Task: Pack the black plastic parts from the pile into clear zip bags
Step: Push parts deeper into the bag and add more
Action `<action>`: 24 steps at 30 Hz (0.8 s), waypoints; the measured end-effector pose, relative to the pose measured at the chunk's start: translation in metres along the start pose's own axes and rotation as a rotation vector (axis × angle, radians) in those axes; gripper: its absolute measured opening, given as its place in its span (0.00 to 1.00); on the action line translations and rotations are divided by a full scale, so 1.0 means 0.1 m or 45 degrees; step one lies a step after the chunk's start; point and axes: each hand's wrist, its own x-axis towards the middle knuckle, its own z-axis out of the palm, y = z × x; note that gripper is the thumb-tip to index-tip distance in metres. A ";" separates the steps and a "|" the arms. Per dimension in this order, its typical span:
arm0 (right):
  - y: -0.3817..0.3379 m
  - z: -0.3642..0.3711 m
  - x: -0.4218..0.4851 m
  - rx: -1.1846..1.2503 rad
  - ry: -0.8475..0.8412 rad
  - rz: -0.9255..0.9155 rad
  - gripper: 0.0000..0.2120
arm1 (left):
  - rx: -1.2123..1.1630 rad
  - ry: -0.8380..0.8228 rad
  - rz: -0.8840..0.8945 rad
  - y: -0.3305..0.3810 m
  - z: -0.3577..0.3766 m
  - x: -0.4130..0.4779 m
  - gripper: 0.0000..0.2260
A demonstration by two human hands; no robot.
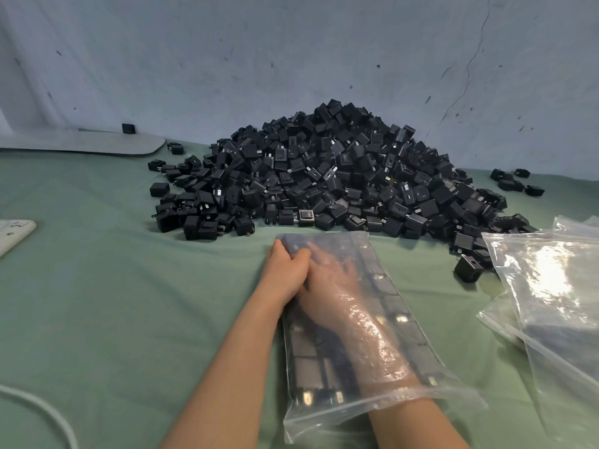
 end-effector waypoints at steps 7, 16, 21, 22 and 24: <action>0.01 0.01 0.01 -0.002 0.009 0.006 0.25 | -0.027 -0.031 -0.027 -0.01 -0.01 0.01 0.28; 0.02 0.04 0.02 -0.038 0.065 -0.018 0.24 | -0.020 -0.021 -0.020 -0.02 -0.01 0.02 0.26; -0.01 0.09 0.04 -0.200 0.226 -0.043 0.23 | 0.120 -0.025 0.149 -0.04 0.01 0.00 0.27; -0.01 0.10 0.05 -0.201 0.296 -0.051 0.22 | 0.167 -0.030 0.181 -0.05 0.01 0.01 0.27; 0.02 0.11 0.06 -0.144 0.183 -0.027 0.24 | 0.232 -0.034 0.221 -0.06 0.01 0.02 0.24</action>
